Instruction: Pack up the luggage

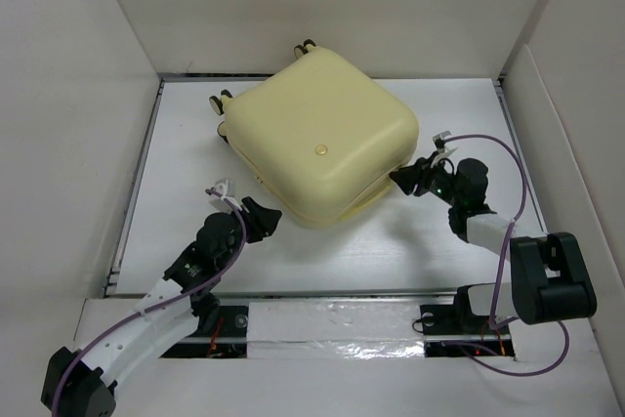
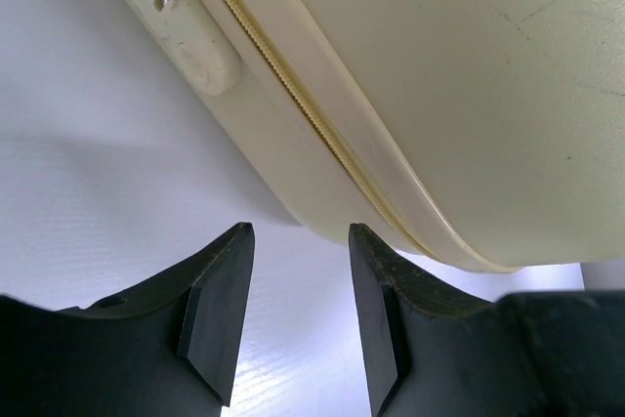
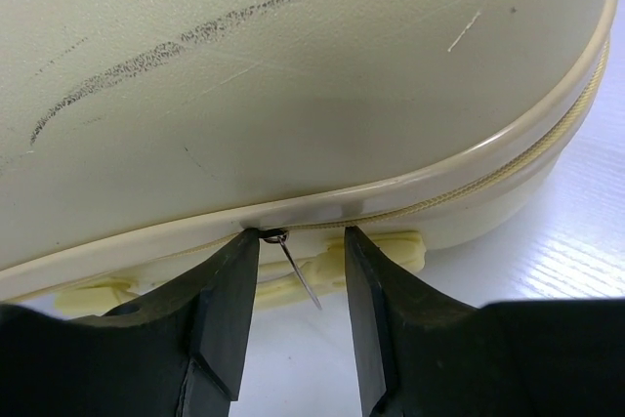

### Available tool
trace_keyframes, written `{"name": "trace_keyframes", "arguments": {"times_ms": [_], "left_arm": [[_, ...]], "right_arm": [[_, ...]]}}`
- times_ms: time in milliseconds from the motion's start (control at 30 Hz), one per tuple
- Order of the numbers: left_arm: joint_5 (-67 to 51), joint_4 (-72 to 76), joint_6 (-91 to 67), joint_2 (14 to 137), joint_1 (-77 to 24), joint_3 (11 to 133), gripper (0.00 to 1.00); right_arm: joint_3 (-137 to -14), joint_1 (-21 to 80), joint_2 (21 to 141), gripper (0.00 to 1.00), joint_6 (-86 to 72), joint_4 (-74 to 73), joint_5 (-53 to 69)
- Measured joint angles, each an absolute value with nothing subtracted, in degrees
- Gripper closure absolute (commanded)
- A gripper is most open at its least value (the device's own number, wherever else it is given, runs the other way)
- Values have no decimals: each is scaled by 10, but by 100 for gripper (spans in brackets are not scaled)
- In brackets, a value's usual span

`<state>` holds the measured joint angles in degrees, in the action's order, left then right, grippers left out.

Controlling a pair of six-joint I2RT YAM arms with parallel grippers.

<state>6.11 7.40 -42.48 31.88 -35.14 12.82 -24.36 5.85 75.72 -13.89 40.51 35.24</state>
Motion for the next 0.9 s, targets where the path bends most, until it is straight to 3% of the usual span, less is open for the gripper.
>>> {"name": "trace_keyframes", "arguments": {"times_ms": [367,900], "left_arm": [[61,69,-425,309,-351,128,60],[60,70,-424,309,-351,128,61]], "right_arm": [[-241,52,754,59,-149,401,363],[-227,61,742,57,-143,359,345]]}}
